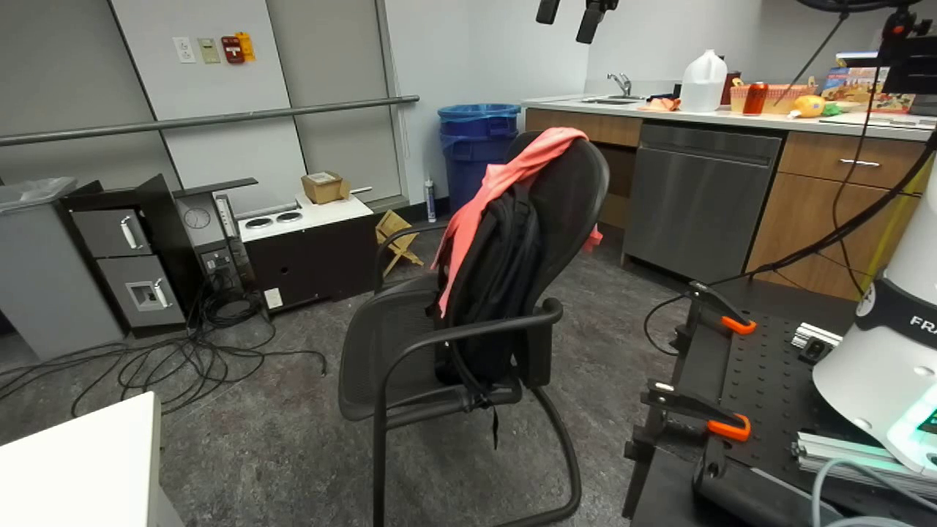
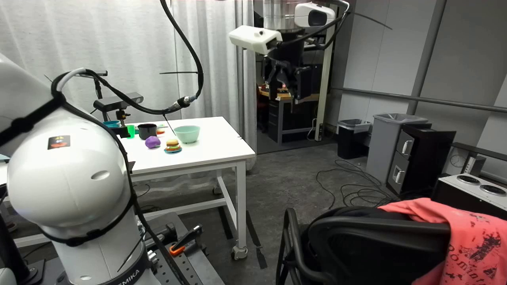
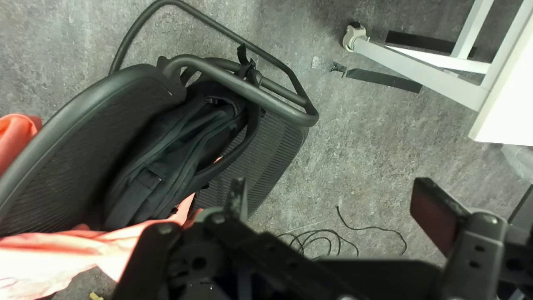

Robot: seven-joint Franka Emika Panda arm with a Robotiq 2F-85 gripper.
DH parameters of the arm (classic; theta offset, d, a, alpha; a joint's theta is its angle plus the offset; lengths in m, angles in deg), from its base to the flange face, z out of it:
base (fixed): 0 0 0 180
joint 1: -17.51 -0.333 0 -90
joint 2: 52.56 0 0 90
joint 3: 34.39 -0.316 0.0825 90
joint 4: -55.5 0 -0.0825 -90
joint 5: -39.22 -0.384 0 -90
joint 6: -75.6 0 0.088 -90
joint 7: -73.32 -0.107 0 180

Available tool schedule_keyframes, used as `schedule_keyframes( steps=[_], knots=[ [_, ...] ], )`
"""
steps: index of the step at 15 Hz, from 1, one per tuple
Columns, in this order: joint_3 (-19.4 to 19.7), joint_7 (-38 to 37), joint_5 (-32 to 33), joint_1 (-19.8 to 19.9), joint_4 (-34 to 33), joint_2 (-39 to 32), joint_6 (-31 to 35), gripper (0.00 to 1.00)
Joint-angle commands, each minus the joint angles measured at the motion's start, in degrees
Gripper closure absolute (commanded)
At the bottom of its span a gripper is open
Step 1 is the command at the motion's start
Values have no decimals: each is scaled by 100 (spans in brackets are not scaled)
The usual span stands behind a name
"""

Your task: Remove the sweatshirt from the backrest of the black chair

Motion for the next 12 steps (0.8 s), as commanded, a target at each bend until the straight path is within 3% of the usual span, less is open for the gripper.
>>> schedule_keyframes(
  steps=[1, 7, 12],
  knots=[
    [-71, 271, 27, 49, -187, -372, 94, 0],
    [1, 949, 471, 97, -705, -1502, 586, 0],
    [131, 1450, 989, 281, -1605, -2651, 976, 0]
  ],
)
